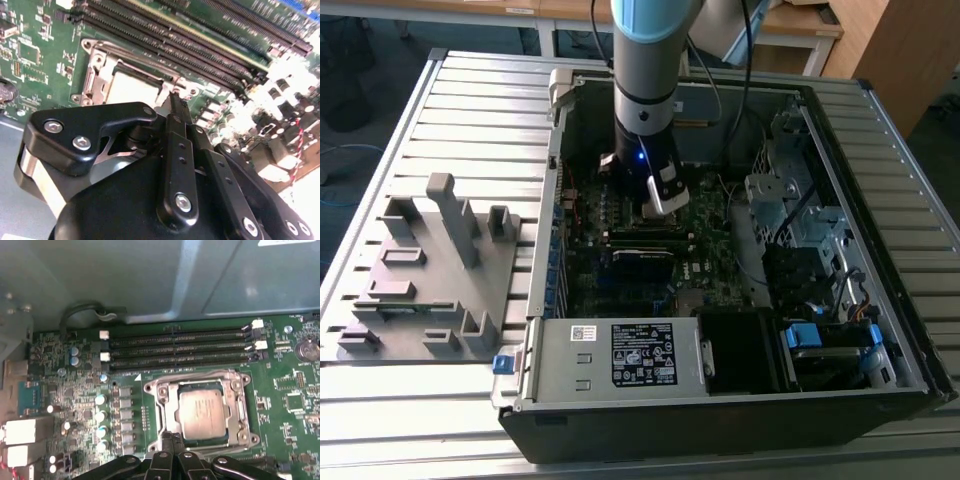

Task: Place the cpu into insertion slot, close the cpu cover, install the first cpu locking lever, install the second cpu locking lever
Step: 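Install the second cpu locking lever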

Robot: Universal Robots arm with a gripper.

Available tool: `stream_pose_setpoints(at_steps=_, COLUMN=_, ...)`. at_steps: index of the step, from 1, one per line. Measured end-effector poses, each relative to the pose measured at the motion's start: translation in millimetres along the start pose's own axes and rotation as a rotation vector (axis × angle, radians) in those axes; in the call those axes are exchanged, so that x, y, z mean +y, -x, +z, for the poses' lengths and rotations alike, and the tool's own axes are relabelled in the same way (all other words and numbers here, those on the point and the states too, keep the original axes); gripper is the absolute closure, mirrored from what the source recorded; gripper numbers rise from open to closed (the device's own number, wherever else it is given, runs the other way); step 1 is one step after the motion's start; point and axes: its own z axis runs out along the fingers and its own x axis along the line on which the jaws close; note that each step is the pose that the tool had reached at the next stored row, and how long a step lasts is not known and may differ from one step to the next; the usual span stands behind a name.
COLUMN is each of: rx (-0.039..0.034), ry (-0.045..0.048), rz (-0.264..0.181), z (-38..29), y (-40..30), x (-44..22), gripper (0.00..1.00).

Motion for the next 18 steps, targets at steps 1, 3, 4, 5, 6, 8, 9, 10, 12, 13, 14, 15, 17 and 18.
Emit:
stream_pose_setpoints(at_steps=1, rx=-0.0003, ry=-0.0034, rz=0.000, z=0.4, y=0.0, x=2.0, gripper=0.90)
stream_pose_setpoints(at_steps=3, rx=-0.0010, ry=-0.0109, rz=0.000, z=1.1, y=0.2, x=5.6, gripper=0.90)
stream_pose_setpoints(at_steps=4, rx=-0.0018, ry=-0.0182, rz=-0.001, z=1.9, y=0.9, x=9.0, gripper=0.90)
stream_pose_setpoints(at_steps=5, rx=-0.0020, ry=-0.0204, rz=-0.001, z=2.3, y=1.7, x=10.5, gripper=0.90)
stream_pose_setpoints(at_steps=6, rx=-0.0022, ry=-0.0225, rz=-0.001, z=2.7, y=2.6, x=11.9, gripper=0.90)
stream_pose_setpoints(at_steps=8, rx=-0.0025, ry=-0.0255, rz=-0.001, z=3.2, y=5.1, x=14.1, gripper=0.90)
stream_pose_setpoints(at_steps=9, rx=-0.0026, ry=-0.0267, rz=-0.001, z=3.5, y=6.7, x=15.0, gripper=0.90)
stream_pose_setpoints(at_steps=10, rx=-0.0028, ry=-0.0279, rz=-0.001, z=3.7, y=8.4, x=15.9, gripper=0.90)
stream_pose_setpoints(at_steps=12, rx=-0.0030, ry=-0.0301, rz=-0.001, z=4.3, y=11.9, x=17.7, gripper=0.90)
stream_pose_setpoints(at_steps=13, rx=-0.0031, ry=-0.0314, rz=-0.001, z=4.5, y=13.7, x=18.6, gripper=0.90)
stream_pose_setpoints(at_steps=14, rx=-0.0033, ry=-0.0329, rz=-0.001, z=4.7, y=15.5, x=19.6, gripper=0.90)
stream_pose_setpoints(at_steps=15, rx=-0.0034, ry=-0.0347, rz=-0.001, z=5.0, y=17.4, x=20.6, gripper=0.90)
stream_pose_setpoints(at_steps=17, rx=-0.0040, ry=-0.0395, rz=-0.001, z=5.4, y=21.1, x=22.2, gripper=0.90)
stream_pose_setpoints(at_steps=18, rx=-0.0042, ry=-0.0424, rz=-0.001, z=5.5, y=22.7, x=23.0, gripper=0.90)
